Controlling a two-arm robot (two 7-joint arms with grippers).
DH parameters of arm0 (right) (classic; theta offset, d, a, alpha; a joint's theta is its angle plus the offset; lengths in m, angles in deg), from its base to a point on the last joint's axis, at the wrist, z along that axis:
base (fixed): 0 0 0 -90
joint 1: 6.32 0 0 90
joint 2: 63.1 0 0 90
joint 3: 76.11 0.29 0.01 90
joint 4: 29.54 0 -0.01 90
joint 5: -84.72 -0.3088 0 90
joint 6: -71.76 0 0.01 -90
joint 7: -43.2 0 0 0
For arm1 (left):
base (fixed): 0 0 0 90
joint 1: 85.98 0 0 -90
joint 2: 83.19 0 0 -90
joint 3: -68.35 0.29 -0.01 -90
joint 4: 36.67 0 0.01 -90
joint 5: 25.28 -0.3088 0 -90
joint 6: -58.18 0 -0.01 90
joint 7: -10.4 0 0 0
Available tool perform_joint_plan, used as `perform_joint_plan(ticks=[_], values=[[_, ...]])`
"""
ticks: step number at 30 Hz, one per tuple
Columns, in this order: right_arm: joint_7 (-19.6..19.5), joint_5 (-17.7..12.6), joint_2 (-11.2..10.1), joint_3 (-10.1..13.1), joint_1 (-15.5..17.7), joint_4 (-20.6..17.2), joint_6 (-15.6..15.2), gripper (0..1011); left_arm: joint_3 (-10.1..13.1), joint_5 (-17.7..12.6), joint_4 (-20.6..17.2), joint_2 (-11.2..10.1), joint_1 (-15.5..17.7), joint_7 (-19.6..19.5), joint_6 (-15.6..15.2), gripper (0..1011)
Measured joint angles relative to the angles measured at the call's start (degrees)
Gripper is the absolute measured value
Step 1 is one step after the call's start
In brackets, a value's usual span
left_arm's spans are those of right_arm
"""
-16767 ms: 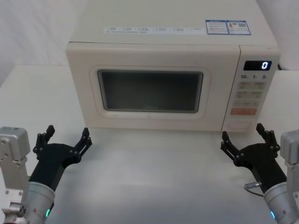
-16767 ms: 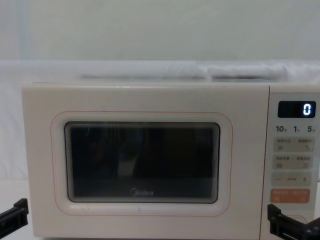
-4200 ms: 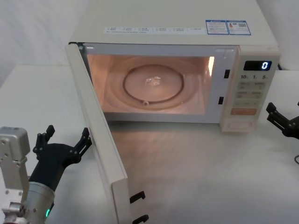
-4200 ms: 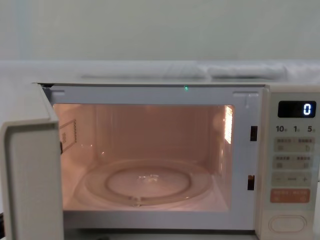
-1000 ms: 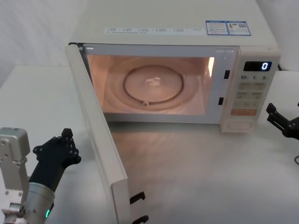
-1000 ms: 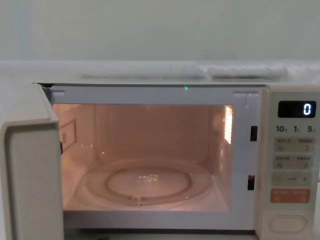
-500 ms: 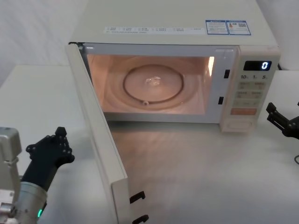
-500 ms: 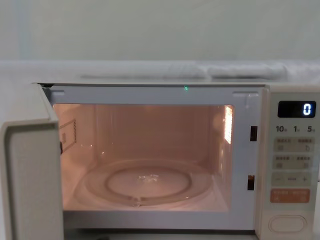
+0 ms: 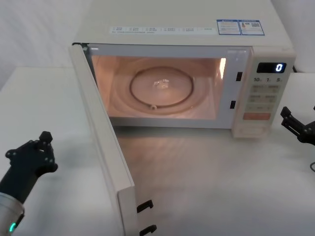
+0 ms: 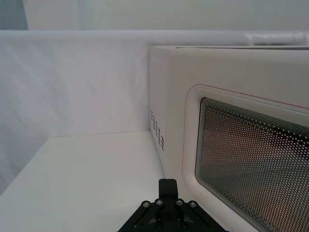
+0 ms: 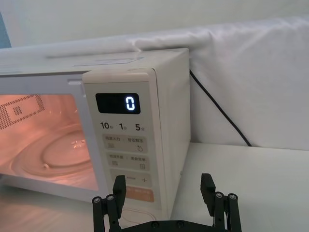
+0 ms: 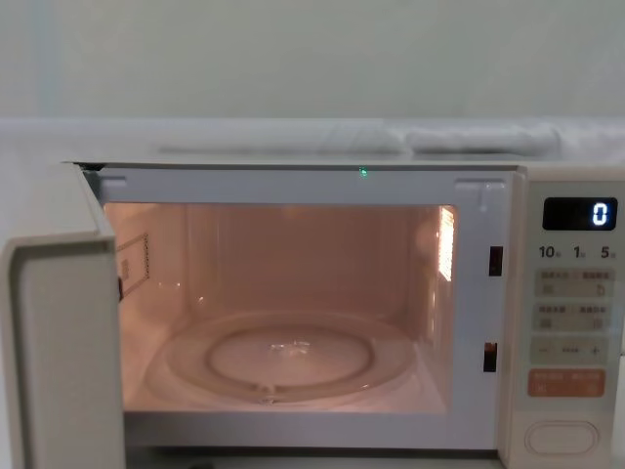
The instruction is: Press the button to open the microwave door with one hand; close the microwave door with the other hand.
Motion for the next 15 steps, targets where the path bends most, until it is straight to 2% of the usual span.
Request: perform_joint_plan(ticks=[5,15], values=[[0.0,0.0,0.0,0.0,0.0,0.0,0.0,1002,-2.1,2.7,-0.2,-2.1,-1.2,-3.4,-0.3,0],[0.0,0.0,0.0,0.0,0.0,0.0,0.0,1002,-3.6,6.7,-0.4,-5.0,-2.7,-7.0,-0.5,0]])
